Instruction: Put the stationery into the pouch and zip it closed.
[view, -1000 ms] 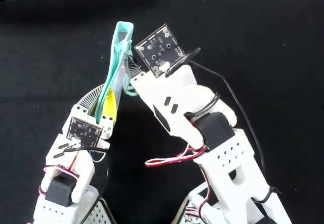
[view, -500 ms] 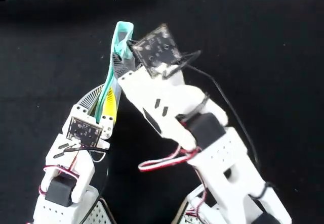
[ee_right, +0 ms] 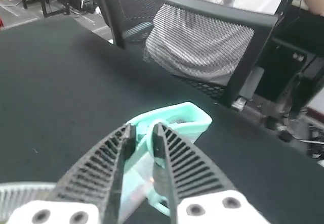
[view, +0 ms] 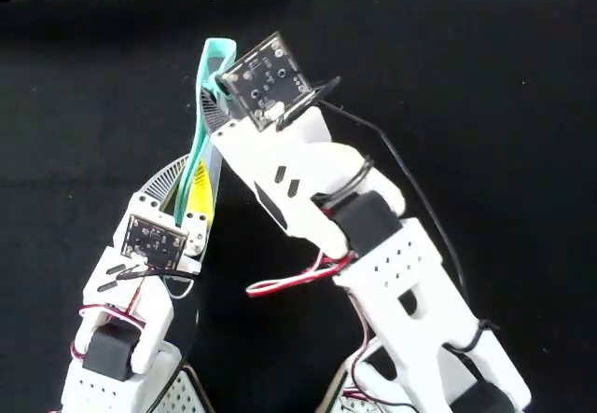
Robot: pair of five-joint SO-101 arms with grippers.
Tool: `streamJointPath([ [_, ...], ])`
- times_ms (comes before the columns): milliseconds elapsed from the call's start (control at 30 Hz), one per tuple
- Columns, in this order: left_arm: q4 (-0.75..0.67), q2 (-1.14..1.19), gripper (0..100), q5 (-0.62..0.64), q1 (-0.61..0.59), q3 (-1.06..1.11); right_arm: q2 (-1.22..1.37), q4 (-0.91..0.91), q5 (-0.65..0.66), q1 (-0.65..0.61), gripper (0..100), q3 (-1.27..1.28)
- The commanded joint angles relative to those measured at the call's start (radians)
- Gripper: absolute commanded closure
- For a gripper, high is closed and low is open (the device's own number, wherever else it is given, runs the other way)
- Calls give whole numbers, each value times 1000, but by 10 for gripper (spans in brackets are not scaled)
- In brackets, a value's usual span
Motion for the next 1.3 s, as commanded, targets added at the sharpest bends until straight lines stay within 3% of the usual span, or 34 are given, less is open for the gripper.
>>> streamJointPath([
  [0, 40, 3, 970, 8, -30, 22, -81, 75, 34, -8, 985, -1],
  [300, 48, 3, 967, 11, -91, -51, -173, 207, 35, -81, 985, -1],
  [500, 75, 3, 969, 11, -91, -42, -168, 172, 58, -75, 977, 21],
  [667, 95, 3, 970, 11, -85, -42, -87, 124, 0, -17, 736, 19],
  [833, 92, 3, 969, 11, -85, -36, -15, 87, -9, -34, 793, 15],
  [1267, 97, 3, 970, 11, -84, -41, 21, -74, -3, -46, 779, 42],
])
